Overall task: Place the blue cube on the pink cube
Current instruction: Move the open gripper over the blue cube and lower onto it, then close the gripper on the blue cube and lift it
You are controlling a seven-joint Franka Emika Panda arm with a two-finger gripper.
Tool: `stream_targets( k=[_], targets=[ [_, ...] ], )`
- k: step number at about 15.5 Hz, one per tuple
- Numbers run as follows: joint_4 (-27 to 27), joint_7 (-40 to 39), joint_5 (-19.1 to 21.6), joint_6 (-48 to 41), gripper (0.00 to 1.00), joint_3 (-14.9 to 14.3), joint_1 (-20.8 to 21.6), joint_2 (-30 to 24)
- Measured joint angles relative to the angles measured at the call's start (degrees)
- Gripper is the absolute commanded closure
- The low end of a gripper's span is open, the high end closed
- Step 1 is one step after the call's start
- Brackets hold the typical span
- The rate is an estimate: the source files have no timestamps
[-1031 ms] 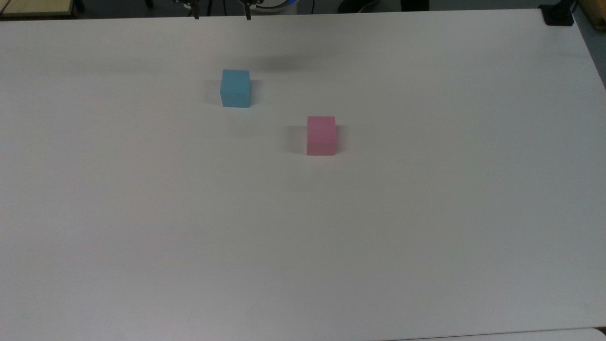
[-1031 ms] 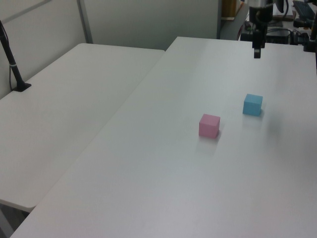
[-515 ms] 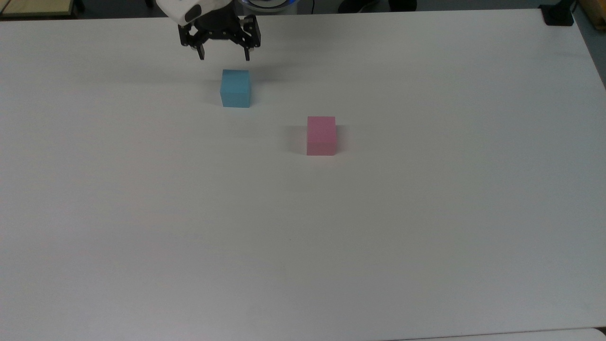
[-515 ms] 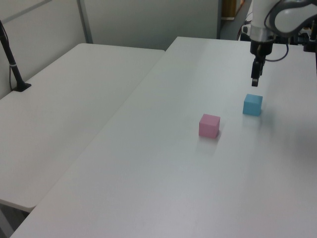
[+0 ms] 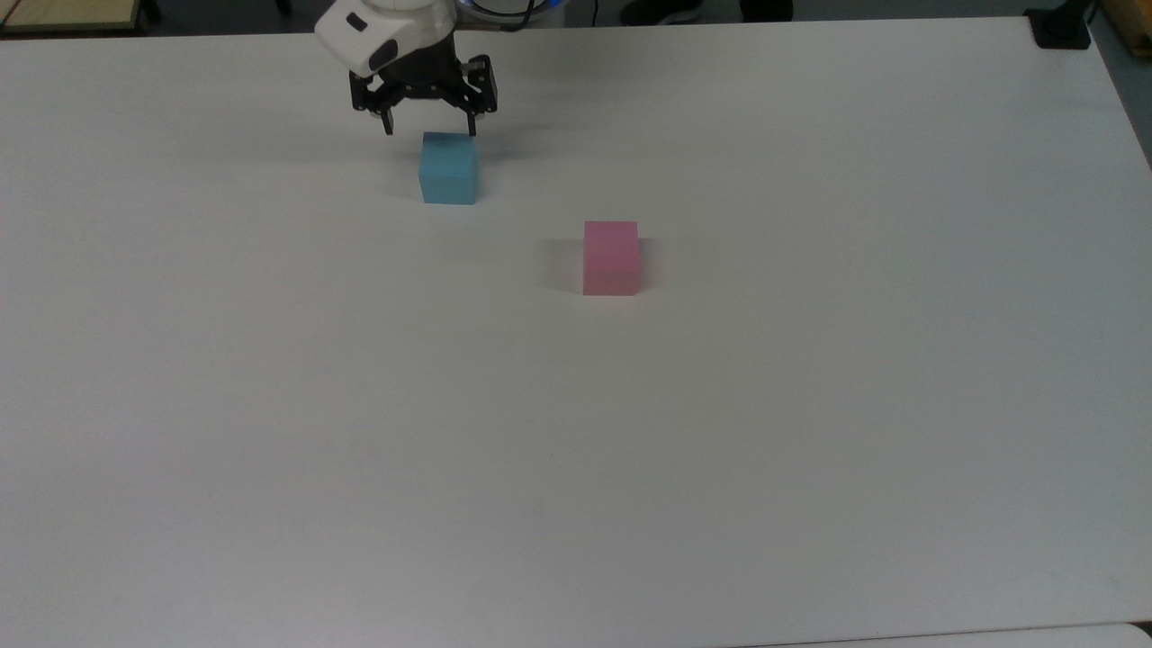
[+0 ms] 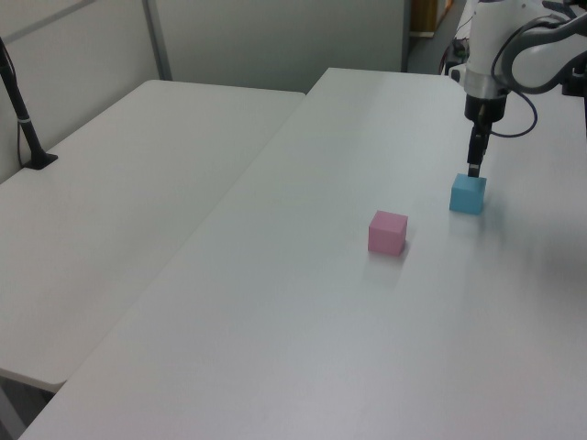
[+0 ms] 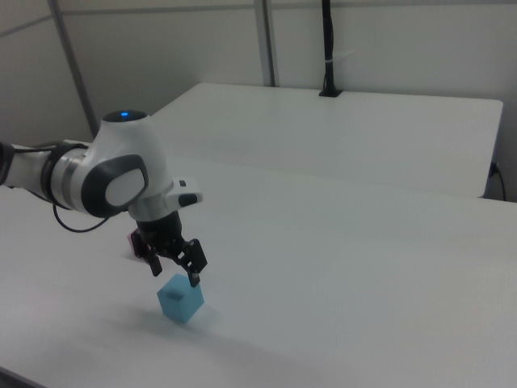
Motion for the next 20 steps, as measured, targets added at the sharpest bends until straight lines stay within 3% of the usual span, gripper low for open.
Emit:
stream_targets(
  k=[8,10,13,15,20],
  targets=[
    [-0.8,0.0,-0.6,4.1,0.0,0.7,1.8,4.7],
    [-0.8,0.0,-1.4,4.1,0.14,0.7,1.9,5.2],
    [-0.8,0.0,-1.7,4.1,0.44,0.7,1.8,5.5],
    [-0.7,0.1,-1.7,4.1,0.54,0.7,1.6,5.5],
    [0.8,1.1,-1.7,2.7,0.57,0.6,1.4,5.3]
  ],
)
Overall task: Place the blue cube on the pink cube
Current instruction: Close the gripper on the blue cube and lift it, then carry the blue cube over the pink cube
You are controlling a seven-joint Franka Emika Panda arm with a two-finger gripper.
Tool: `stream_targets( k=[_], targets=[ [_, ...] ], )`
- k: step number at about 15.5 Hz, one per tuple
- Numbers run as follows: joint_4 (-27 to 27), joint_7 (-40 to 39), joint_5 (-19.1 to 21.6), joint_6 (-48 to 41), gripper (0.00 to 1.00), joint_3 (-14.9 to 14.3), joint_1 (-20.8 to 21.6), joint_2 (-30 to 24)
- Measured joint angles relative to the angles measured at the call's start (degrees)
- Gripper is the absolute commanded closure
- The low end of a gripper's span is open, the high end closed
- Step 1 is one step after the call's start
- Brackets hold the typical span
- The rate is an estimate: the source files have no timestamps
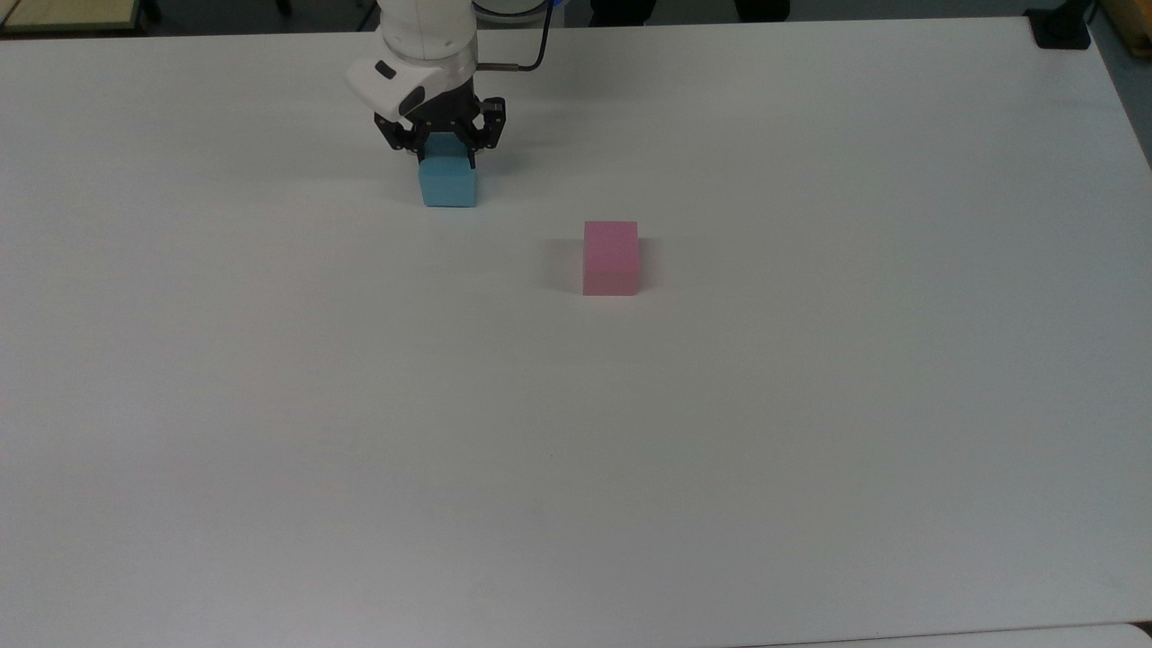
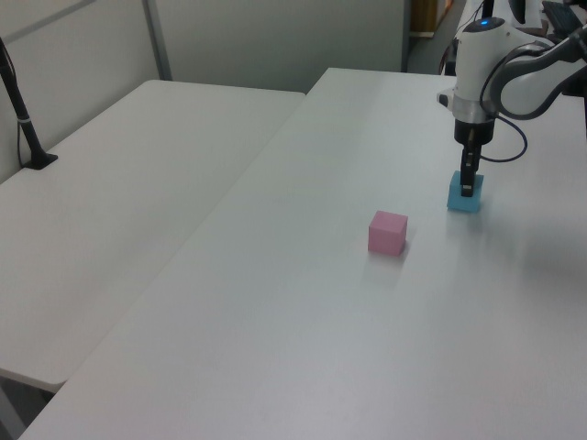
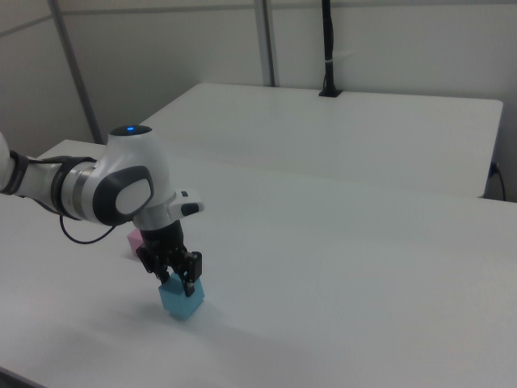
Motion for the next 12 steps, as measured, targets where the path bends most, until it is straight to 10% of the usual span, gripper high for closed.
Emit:
stream_targets(
  k=[12],
  targets=[
    [23.0,0.5,5.8,-23.5,0.6,0.8,1.3,-2.5]
  ],
)
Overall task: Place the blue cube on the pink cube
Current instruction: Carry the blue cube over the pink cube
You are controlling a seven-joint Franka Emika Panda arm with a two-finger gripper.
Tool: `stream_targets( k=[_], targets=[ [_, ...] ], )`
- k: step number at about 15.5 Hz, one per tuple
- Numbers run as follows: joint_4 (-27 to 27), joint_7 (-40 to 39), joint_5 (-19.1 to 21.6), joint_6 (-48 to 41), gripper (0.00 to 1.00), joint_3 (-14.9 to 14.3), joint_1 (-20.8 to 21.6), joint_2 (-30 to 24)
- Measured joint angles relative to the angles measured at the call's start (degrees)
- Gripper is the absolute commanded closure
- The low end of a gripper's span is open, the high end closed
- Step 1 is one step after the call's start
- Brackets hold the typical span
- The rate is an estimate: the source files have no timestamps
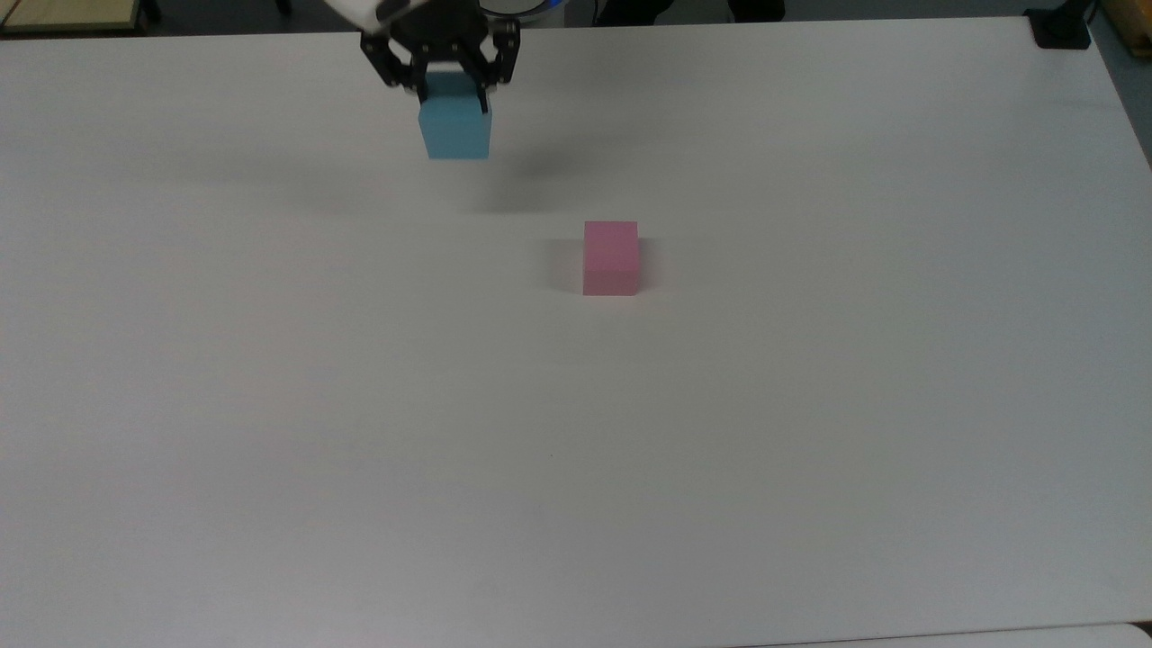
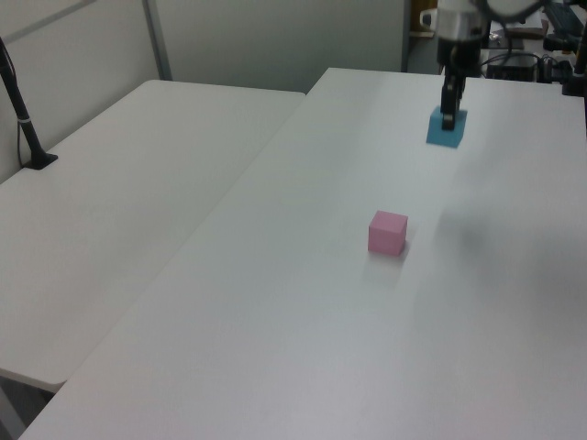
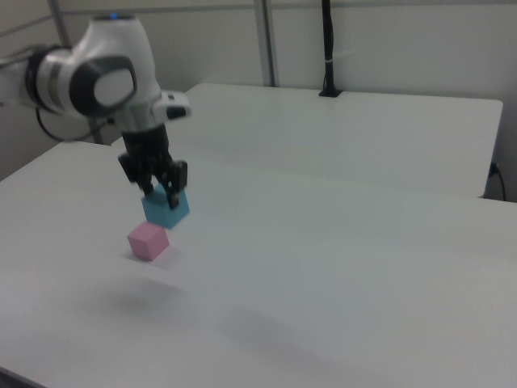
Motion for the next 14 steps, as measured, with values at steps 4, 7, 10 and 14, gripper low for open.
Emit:
stream_targets(
  k=[4,7,10,14],
  targets=[
    [7.1,0.0,1.4,-4.2,0.6,0.1,0.1,-0.4],
    [8.1,0.0,1.5,-4.3,0.62,0.9,0.5,-0.2],
    [8.2,1.0,1.6,-3.3,0.62,1.7,2.5,0.8],
    [8.3,7.7,2.0,2.3,0.62,4.4,4.1,3.6]
  ],
)
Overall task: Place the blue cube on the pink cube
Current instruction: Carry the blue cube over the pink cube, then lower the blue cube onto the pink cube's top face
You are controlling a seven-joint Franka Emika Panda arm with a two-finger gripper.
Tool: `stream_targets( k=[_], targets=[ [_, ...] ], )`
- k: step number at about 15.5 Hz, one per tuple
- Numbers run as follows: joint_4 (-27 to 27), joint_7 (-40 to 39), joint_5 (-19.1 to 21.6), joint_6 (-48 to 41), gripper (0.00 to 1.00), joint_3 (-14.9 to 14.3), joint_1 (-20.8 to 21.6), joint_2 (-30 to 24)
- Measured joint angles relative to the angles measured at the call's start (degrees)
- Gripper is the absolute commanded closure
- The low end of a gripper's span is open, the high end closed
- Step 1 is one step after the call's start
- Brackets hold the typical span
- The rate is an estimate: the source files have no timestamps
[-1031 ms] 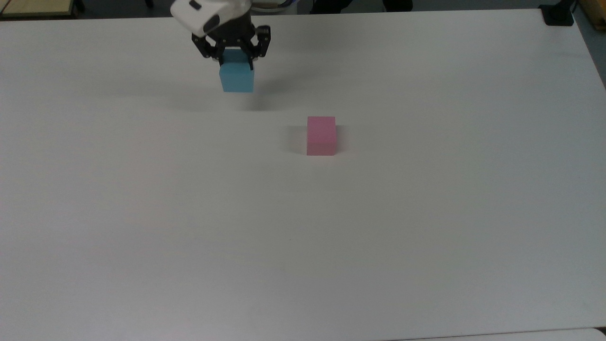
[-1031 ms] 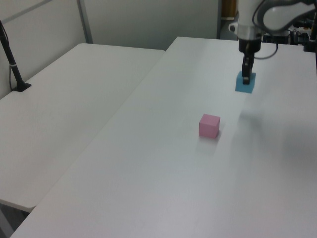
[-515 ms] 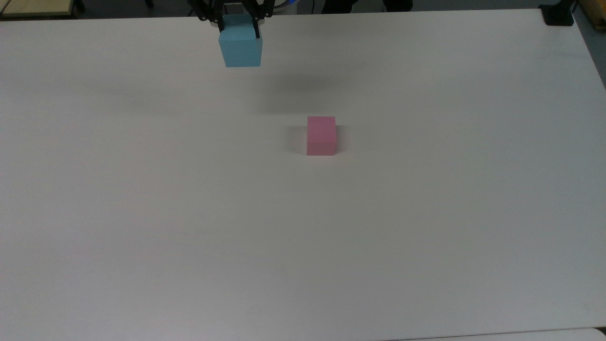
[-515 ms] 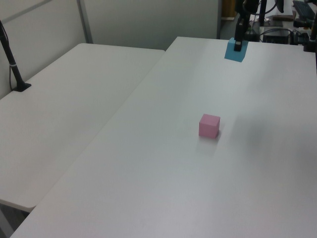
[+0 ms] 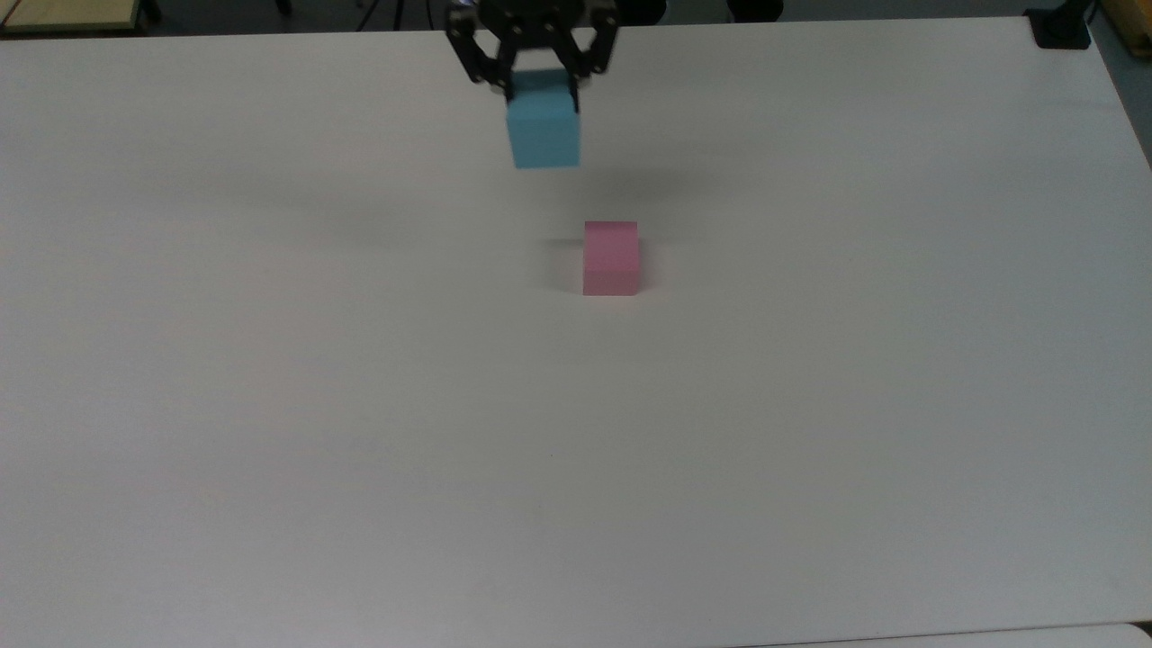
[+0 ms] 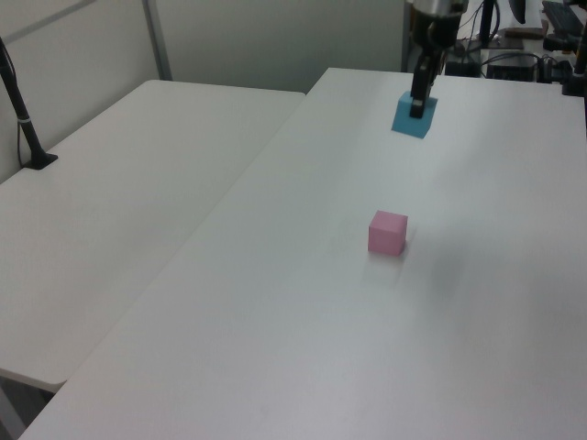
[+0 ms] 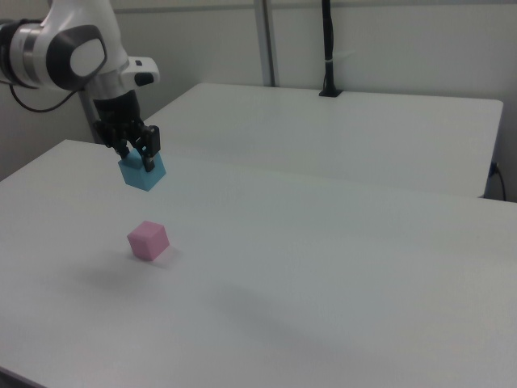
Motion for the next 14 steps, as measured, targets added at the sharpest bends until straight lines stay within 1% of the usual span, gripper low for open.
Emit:
stream_targets(
  k=[1,3,9,14],
  targets=[
    [0.0,1.7,0.0,1.7,0.62,0.8,0.2,1.1],
    [0.0,4.0,0.0,4.0,0.62,1.4,1.3,3.2],
    [-0.2,6.3,0.0,5.6,0.62,1.4,4.1,8.2],
    [-0.9,9.9,-2.6,7.2,0.62,1.4,5.5,11.1]
  ],
)
